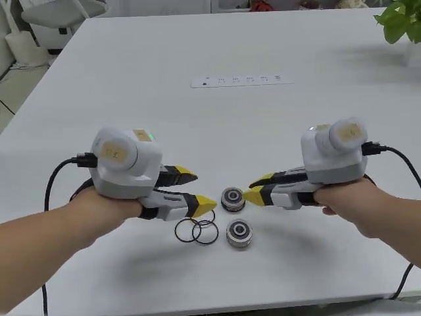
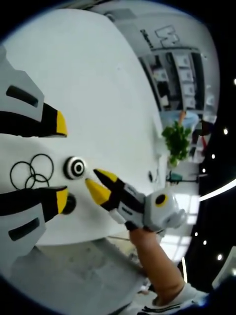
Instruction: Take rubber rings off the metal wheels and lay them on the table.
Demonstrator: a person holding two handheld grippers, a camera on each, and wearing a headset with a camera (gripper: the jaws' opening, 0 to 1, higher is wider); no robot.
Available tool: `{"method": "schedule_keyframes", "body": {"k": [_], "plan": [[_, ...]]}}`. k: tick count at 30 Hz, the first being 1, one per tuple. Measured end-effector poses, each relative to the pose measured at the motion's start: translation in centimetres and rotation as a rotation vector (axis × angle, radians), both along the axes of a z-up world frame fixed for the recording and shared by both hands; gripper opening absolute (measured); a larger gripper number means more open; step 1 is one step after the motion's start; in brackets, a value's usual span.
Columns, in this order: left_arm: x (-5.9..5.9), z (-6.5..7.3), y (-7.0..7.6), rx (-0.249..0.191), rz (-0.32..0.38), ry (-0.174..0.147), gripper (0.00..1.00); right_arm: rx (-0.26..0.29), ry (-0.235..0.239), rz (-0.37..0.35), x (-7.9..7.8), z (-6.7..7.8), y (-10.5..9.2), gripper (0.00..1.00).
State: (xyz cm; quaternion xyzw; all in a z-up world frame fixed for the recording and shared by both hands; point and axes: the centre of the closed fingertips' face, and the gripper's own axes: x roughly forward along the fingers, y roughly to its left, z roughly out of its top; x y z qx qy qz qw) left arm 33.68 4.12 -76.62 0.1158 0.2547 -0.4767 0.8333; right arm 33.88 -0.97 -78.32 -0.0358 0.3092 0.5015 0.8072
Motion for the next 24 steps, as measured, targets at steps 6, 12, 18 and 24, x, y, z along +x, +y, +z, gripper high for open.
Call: {"method": "schedule_keyframes", "body": {"k": [6,12,18,24], "plan": [[0.1,-0.4,-0.6,0.008,-0.011,0.009,0.4,-0.016,0.0,0.017,0.2,-0.9,-0.3,0.15],[0.0,-1.3,-1.2,0.016,-0.022,0.02,0.39,-0.033,0.001,0.035,0.1,-1.7,-0.5,0.15],[0.1,-1.9,-1.9,0.012,-0.022,0.037,0.38,-0.056,-0.001,0.053,0.0,-2.5,-0.3,0.14],[0.6,-2.1,-2.6,0.004,-0.017,0.049,0.36,-0.052,-0.01,0.048,0.1,-2.8,-0.1,0.13]]}}
